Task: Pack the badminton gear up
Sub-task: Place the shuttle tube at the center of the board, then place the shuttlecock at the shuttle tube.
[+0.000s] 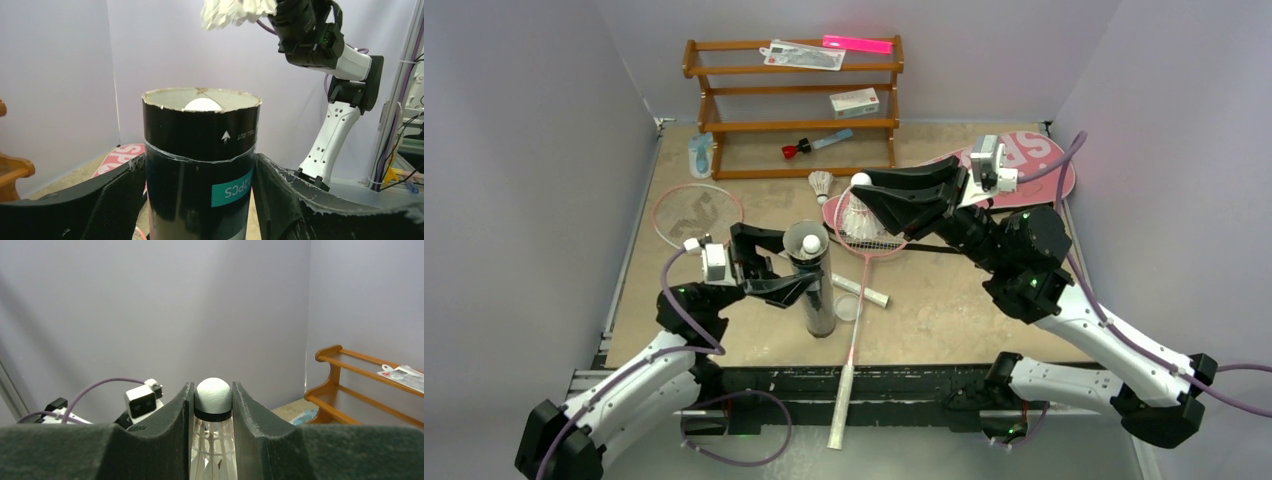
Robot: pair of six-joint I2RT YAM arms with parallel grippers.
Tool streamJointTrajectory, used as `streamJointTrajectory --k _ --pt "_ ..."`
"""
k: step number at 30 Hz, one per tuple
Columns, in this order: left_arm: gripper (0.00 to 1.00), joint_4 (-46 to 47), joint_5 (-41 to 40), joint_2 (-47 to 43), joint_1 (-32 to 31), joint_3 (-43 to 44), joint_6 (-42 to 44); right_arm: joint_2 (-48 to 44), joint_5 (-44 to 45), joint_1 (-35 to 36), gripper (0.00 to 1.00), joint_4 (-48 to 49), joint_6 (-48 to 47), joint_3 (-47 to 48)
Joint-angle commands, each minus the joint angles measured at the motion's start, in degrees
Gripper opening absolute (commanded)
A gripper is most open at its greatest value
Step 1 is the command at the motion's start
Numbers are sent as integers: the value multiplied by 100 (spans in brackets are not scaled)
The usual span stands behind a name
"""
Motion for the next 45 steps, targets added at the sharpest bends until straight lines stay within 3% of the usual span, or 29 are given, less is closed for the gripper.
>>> streamJointTrajectory --k 1,6,19,31,36,41,45 --pt "73 -1254 -5 -582 14 282 434 171 31 14 25 295 -75 309" --pt "77 -2064 -52 -750 14 469 418 570 -428 21 25 572 16 559" --pt "84 -5379 -235 -1299 10 1692 1142 1265 -1179 27 24 951 702 837" --pt "87 -7051 -498 -1617 15 2458 1492 1466 -1158 41 21 1179 1153 668" --pt "88 -7395 -1077 -1767 9 2681 1273 1528 -1057 106 20 1285 1187 523" --pt "93 -8193 -2600 -1800 12 3128 336 1546 -991 152 20 1283 1126 430" --pt "94 -8493 -2902 -1823 14 3377 136 1542 -981 176 20 1290 1144 381"
